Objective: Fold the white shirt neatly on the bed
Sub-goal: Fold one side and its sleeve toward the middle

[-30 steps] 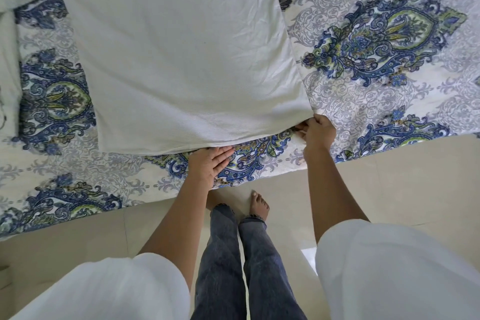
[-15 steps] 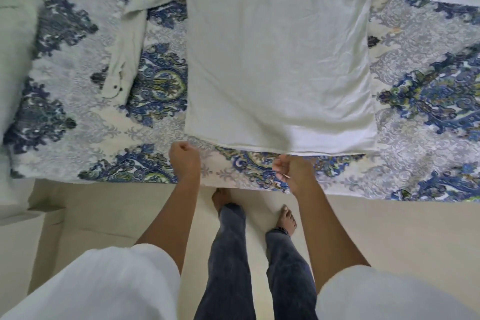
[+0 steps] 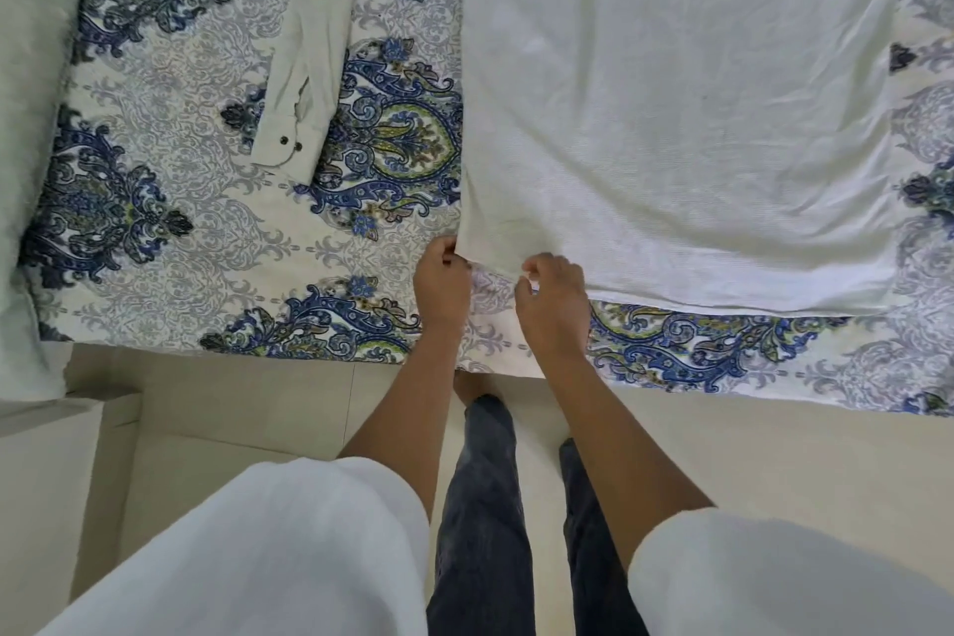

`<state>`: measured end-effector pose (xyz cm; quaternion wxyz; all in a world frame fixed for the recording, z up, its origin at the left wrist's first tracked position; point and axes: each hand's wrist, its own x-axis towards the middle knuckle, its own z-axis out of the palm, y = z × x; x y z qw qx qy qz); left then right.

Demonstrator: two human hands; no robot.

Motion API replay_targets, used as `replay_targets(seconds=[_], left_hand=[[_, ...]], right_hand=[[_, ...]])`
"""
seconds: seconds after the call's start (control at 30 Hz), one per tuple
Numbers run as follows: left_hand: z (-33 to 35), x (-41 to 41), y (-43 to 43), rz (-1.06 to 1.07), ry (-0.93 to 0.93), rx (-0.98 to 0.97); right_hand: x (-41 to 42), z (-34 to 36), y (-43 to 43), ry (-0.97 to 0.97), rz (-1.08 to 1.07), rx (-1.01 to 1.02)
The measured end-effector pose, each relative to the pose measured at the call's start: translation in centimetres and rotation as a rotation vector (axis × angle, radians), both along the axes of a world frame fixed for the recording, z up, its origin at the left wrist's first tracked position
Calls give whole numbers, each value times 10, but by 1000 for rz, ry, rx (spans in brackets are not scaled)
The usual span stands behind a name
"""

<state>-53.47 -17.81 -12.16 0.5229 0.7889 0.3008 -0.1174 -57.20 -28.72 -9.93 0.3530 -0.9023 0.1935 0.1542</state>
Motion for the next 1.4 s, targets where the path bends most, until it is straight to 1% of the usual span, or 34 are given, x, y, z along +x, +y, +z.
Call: replay_targets(seconds=[0.03, 0.1, 0.2, 0.37, 0.4, 0.43, 0.53, 0.57, 0.63, 0.67, 0.7, 0.77, 0.8, 0.83, 0.93, 0.97, 1.07, 1.13, 1.2, 1.23, 1.33, 1.4], left_hand=[[0, 1, 1, 20, -3, -39], [-4, 2, 6, 19, -10, -105], [-12, -1, 14, -3, 32, -57], [-13, -9, 19, 73, 56, -89], [-11, -11, 17, 37, 39, -42], [-9, -13, 17, -38, 7, 51], [-3, -12, 25, -300, -153, 424], [-3, -8, 30, -412, -215, 516], [-4, -3, 42, -642, -284, 663], [-6, -2, 48, -684, -274, 705], [-7, -5, 54, -667, -225, 712], [-6, -14, 65, -533, -121, 660], [-5, -19, 69, -493, -95, 622], [-3, -22, 70, -501, -102, 590], [2, -15, 59, -658, -230, 493], [3, -10, 52, -713, -248, 497], [2, 0, 38, -813, -261, 642], [3, 4, 38, -805, -246, 683], [3, 2, 39, -762, -203, 662], [3, -1, 39, -701, -179, 635], [3, -10, 29, -421, -58, 497], [8, -13, 20, -301, -7, 435]], right_hand=[[2, -5, 0, -34, 82, -78], [6, -13, -2, -44, 193, -158], [9, -19, -3, -75, 327, -263], [15, -19, -1, -119, 346, -341], [16, -19, -2, -124, 346, -343], [16, -19, -3, -128, 345, -335], [16, -20, -4, -130, 345, -288], [16, -20, -5, -134, 350, -285], [17, -22, -5, -139, 359, -300], [18, -22, -6, -121, 361, -303], [18, -22, -6, -102, 362, -297], [17, -24, -7, -107, 351, -285], [16, -24, -7, -112, 349, -283], [16, -25, -7, -100, 353, -276], [16, -26, -7, -90, 326, -240], [15, -26, -7, -101, 315, -233], [13, -26, -5, -119, 305, -208], [14, -25, -5, -70, 330, -193], [15, -23, -5, -19, 358, -177], [16, -21, -6, -3, 373, -170], [14, -18, -6, 64, 423, -174], [13, -16, -8, 108, 455, -184]])
